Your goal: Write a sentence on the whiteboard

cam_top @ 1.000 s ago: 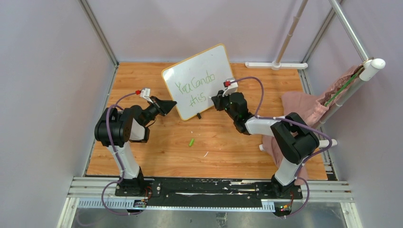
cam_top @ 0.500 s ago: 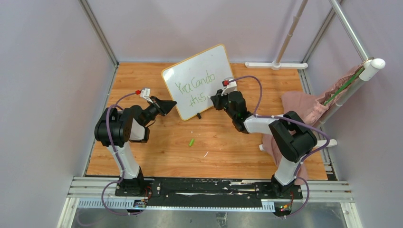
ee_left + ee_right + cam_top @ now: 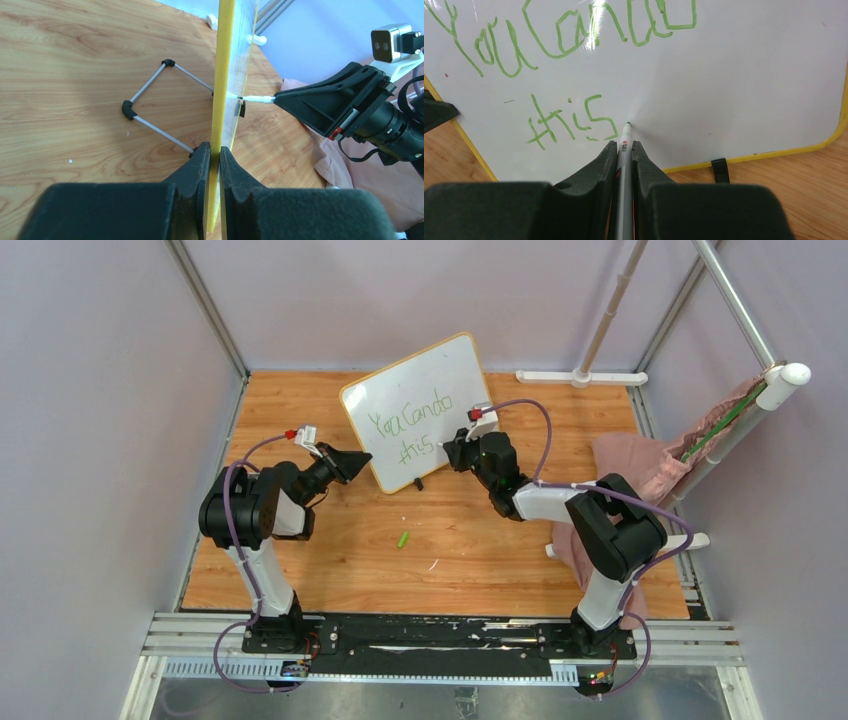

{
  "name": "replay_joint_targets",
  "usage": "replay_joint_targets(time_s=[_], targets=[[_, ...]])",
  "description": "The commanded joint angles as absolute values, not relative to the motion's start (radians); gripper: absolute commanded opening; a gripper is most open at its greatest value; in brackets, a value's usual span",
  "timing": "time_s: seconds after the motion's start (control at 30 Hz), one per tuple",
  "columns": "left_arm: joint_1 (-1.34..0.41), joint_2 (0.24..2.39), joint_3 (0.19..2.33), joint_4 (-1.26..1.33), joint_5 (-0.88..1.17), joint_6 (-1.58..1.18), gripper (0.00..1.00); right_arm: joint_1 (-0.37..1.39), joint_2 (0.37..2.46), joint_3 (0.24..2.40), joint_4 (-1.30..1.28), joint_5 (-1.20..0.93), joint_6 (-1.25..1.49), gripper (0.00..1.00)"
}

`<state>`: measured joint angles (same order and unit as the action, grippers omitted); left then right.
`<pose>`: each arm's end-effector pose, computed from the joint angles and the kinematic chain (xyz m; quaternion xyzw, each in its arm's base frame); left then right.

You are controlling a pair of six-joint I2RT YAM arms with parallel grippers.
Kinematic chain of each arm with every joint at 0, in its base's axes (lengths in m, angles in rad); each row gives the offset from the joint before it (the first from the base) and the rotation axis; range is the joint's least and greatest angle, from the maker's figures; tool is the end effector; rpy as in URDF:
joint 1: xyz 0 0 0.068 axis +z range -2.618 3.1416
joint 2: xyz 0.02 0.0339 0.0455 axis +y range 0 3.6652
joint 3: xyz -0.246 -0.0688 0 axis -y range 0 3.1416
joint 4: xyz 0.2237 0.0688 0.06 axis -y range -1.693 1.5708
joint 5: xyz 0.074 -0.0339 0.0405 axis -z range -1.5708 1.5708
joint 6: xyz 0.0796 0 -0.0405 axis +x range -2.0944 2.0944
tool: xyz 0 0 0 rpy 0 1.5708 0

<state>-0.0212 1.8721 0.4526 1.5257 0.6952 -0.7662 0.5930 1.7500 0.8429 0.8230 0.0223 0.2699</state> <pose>0.3192 -0.0578 0.1506 0.0072 0.6777 -0.4785 0.5583 0.3343 0.2232 0.2034 -0.1110 0.7278 0.2755 0.6181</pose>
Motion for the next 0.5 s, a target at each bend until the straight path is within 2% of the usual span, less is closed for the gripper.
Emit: replay_joint_targets(time_s=[0.0,0.47], targets=[[-0.038,1.904,0.462,1.549,0.692,-0.752,0.00,0.581,1.775,0.873,0.821,0.023,0.278,0.00],[-0.038,1.904,0.461,1.548,0.692,-0.752,0.00,0.580,1.766,0.871,0.818,0.023,0.277,0.00]])
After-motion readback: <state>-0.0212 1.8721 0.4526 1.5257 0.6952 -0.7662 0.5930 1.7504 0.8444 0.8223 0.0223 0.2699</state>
